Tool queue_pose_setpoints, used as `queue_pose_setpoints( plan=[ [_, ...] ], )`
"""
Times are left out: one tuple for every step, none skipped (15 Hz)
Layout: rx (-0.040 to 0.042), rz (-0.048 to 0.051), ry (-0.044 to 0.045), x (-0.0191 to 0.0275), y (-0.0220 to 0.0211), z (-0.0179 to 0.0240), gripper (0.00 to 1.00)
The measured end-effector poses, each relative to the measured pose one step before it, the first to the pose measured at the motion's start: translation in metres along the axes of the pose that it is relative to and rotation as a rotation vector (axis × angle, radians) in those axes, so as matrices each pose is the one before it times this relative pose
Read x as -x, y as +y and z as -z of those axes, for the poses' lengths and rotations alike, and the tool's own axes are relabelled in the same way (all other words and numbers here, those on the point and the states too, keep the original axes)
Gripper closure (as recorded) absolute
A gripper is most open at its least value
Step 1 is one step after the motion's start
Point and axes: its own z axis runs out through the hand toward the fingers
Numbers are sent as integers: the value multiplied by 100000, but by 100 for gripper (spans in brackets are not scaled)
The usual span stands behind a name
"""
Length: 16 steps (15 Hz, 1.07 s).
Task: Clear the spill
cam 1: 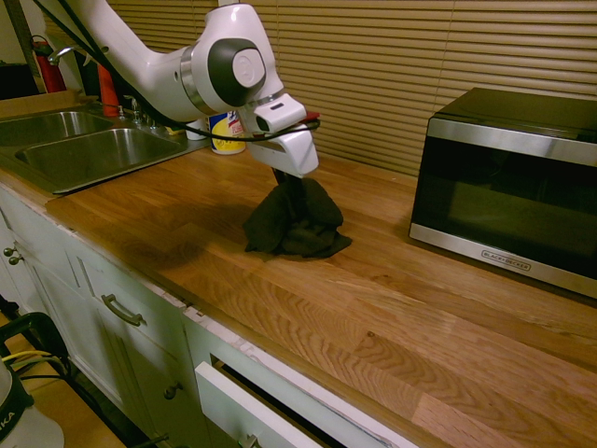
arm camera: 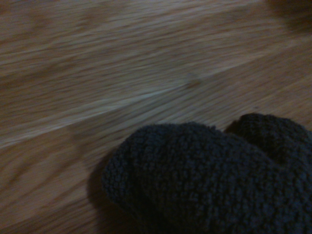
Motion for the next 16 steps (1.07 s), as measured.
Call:
queue_pose_setpoints(
  plan=[
    [-554,2025,-226,1349,-724,409,100],
    [-543,1784,-160,1140,-615,362,100],
    [-698,1727,-210,984,-524,311,100],
    [-730,1396,-399,844,-519,343,100],
    [-836,1677,-122,799,-615,457,100],
    [-741,1649,166,763,-697,562,100],
    [-408,1620,179,905,-780,632,100],
    [-809,1699,180,1056,-929,705,100],
    [-919,1271,22,1127,-991,592,100],
    [-780,1351,-218,1269,-1081,447,100],
    [-514,1400,-514,1319,-1165,217,100],
    [-469,1453,-323,1121,-1158,52,100],
    [-75,1346,-436,1154,-1189,-99,100],
    [-69,1360,-554,1020,-1190,-56,100],
    [-124,1331,-309,756,-1026,28,100],
    [-307,1350,-66,775,-1023,210,100]
  ],
)
